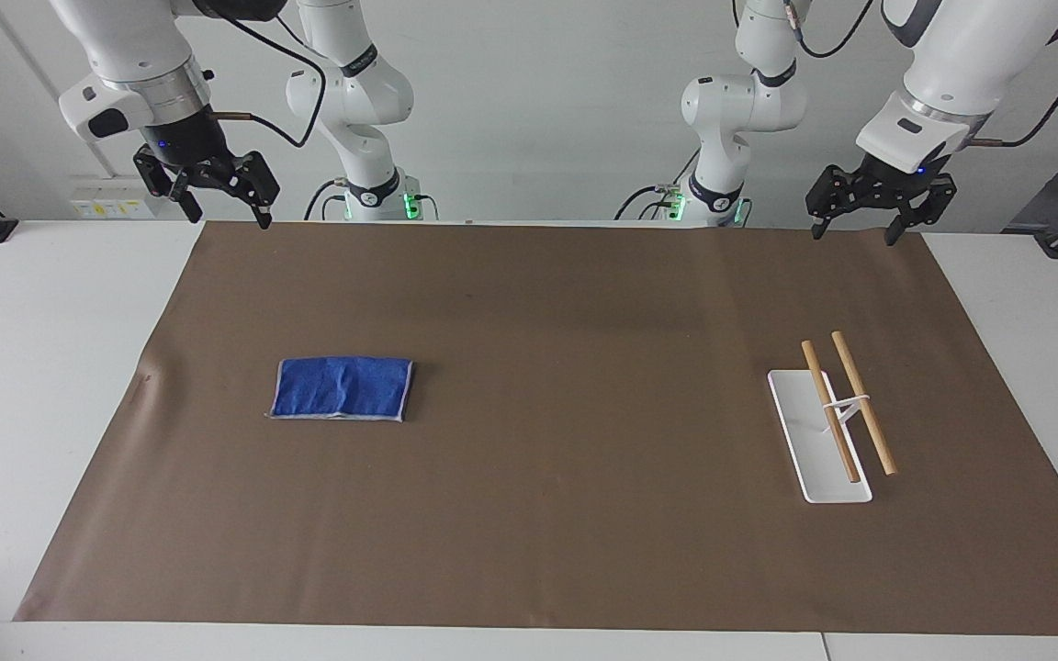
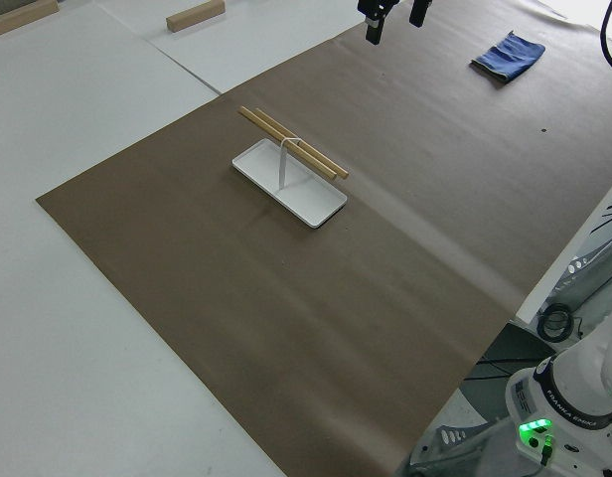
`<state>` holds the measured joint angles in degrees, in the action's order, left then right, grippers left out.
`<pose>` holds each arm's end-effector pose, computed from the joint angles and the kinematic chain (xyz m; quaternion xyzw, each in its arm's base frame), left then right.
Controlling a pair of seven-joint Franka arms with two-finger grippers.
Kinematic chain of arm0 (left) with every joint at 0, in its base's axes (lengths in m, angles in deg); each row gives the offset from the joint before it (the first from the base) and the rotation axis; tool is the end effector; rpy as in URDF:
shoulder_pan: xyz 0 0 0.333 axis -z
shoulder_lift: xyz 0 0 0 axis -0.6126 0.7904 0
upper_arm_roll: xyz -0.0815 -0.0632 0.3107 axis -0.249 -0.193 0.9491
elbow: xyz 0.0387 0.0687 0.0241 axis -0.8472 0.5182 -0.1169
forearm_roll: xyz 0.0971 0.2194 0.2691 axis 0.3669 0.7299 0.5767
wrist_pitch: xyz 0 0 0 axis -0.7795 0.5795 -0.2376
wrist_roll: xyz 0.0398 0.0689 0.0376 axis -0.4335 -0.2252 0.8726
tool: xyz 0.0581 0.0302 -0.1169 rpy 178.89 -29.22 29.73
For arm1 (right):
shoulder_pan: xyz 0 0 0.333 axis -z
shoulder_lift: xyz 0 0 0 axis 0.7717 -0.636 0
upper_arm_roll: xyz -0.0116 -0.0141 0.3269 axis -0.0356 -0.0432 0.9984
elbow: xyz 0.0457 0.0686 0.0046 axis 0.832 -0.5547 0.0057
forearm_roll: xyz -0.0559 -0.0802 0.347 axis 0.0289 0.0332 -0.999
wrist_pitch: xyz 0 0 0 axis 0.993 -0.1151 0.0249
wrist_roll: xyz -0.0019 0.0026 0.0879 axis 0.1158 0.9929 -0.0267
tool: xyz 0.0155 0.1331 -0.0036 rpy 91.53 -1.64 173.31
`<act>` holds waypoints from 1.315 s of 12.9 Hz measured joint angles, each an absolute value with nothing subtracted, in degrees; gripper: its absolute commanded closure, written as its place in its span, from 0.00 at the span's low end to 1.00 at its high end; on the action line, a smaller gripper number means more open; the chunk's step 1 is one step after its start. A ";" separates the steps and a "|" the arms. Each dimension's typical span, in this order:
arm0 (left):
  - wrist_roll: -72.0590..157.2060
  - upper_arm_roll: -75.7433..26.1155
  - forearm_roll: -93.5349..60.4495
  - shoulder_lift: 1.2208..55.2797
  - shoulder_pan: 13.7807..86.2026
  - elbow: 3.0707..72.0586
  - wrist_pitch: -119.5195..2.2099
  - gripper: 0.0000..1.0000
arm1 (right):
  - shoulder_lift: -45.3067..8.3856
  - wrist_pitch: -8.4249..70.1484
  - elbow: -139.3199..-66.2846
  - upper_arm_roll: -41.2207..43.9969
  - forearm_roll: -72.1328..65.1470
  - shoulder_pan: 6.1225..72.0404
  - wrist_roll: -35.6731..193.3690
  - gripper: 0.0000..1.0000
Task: Right arm passes towel to left arm to hang
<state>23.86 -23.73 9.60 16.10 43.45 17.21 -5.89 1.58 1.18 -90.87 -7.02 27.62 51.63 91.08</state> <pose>0.4963 -0.0646 0.6311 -0.9955 0.0943 0.0088 0.0090 0.4901 -0.0217 0.6355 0.9984 -0.0567 0.0071 0.0036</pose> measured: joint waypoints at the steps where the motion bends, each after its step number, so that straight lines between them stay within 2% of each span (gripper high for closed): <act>1: 23.86 -23.73 9.60 16.10 43.45 17.21 -5.89 0.00 | 1.58 1.18 -90.87 -7.02 27.62 51.63 91.08 0.00; 11: 23.86 -23.73 9.60 16.10 43.45 17.21 -5.89 0.00 | 2.12 2.08 -93.07 -7.02 27.62 51.63 91.08 0.00; 14: 23.86 -23.73 9.60 16.10 43.45 17.21 -5.89 0.00 | 3.49 8.29 -98.76 -6.71 27.62 51.41 91.08 0.00; 17: 23.86 -23.73 9.60 16.10 43.45 17.21 -5.89 0.00 | 3.57 18.03 -106.14 -6.52 27.62 49.98 91.08 0.00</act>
<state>23.86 -23.73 9.60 16.10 43.45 17.21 -5.89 3.57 18.03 -106.14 -6.52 27.62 49.98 91.08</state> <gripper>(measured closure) 0.000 0.000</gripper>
